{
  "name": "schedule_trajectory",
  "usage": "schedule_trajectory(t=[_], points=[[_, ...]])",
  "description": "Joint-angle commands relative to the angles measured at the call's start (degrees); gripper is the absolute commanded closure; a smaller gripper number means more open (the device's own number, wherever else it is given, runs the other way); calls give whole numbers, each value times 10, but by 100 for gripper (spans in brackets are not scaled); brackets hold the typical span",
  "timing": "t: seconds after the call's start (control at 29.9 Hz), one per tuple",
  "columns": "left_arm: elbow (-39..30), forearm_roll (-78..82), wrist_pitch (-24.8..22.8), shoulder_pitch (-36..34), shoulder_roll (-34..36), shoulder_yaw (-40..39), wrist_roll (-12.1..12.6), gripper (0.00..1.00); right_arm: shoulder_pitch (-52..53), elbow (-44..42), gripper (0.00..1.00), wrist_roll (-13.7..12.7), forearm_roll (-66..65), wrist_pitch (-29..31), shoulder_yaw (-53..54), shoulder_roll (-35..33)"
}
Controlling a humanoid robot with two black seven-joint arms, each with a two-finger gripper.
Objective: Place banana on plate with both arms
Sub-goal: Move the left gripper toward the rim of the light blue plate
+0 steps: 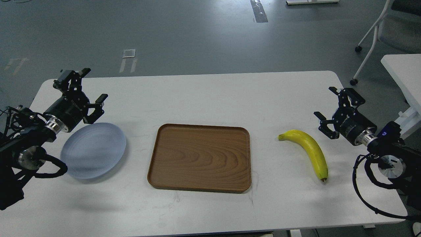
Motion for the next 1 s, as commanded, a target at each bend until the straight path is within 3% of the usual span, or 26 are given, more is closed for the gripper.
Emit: schedule_trajectory(t=[0.0,0.2,0.47,0.6,0.77,0.9,0.97], points=[[0,0,0,1,-2,1,0,0,0,-1,0,0,0,0,0,1],[4,2,0,2,-3,4,0,0,2,-2,0,0,0,0,0,-2],[92,14,0,-28,2,9,0,0,6,-3,0,0,0,0,0,-2],[90,72,0,-46,12,7,0,0,6,-3,0,0,0,0,0,-2],[7,220,0,-67,71,6,0,0,12,-3,0,0,-1,0,0,-1],[-144,363,0,-66,155,6,0,0,13,-3,0,0,-1,0,-1,-1],[-185,414,0,-65,177,5,0,0,14,-4,0,0,-1,0,-1,-1]])
